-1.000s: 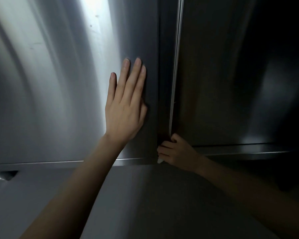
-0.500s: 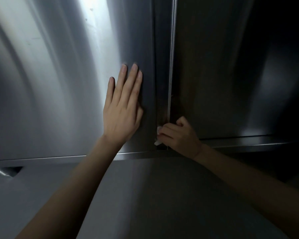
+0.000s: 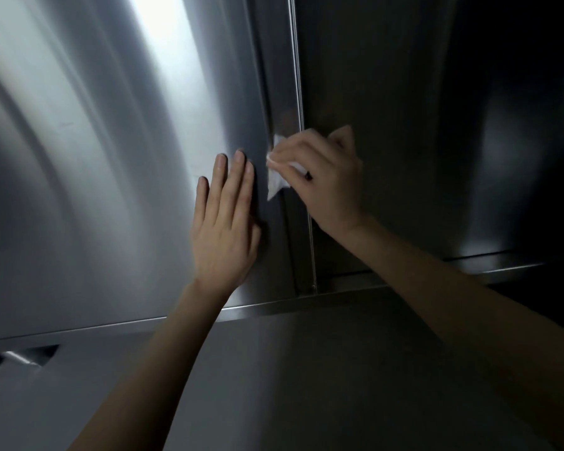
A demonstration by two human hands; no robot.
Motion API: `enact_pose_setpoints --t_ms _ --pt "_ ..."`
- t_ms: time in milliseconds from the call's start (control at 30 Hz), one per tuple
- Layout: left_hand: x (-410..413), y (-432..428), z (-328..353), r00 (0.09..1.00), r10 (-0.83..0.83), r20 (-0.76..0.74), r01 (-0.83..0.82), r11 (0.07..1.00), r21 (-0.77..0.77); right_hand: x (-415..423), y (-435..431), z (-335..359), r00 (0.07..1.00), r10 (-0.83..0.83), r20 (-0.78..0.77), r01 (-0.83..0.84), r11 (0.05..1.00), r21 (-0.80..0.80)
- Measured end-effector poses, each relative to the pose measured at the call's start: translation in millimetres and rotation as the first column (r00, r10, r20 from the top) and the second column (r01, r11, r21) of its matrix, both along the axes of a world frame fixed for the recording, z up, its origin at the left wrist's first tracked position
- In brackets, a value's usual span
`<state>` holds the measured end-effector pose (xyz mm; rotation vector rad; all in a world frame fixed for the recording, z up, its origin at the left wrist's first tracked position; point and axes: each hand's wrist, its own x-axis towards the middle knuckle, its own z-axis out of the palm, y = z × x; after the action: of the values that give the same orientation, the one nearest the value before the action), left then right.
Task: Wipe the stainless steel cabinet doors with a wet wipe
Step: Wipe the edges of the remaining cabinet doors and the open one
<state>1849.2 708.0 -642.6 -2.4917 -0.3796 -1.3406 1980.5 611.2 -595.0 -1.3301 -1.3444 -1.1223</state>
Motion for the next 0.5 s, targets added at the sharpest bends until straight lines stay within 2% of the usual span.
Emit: enact_pose_setpoints --t_ms 100,200,300,500 --pt "1 -1 0 1.000 0.007 -0.001 -0.007 1.000 -0.006 2 -12 -52 0.999 0.011 0.052 -0.004 0.991 -0.134" --pt "0 -1 1 1.000 0.011 -0.011 -0.012 1.000 -0.021 17 -26 -91 0.962 0.051 0.268 0.038 0.947 -0.319" --pt "-2 1 2 1.000 0.011 -0.016 -0.011 1.000 -0.003 27 -26 -95 0.913 0.054 0.404 0.103 0.928 -0.357" --pt "-3 6 1 1.000 0.015 -0.016 -0.014 0.999 0.041 42 -32 -91 0.857 0.095 0.507 0.162 0.884 -0.439"
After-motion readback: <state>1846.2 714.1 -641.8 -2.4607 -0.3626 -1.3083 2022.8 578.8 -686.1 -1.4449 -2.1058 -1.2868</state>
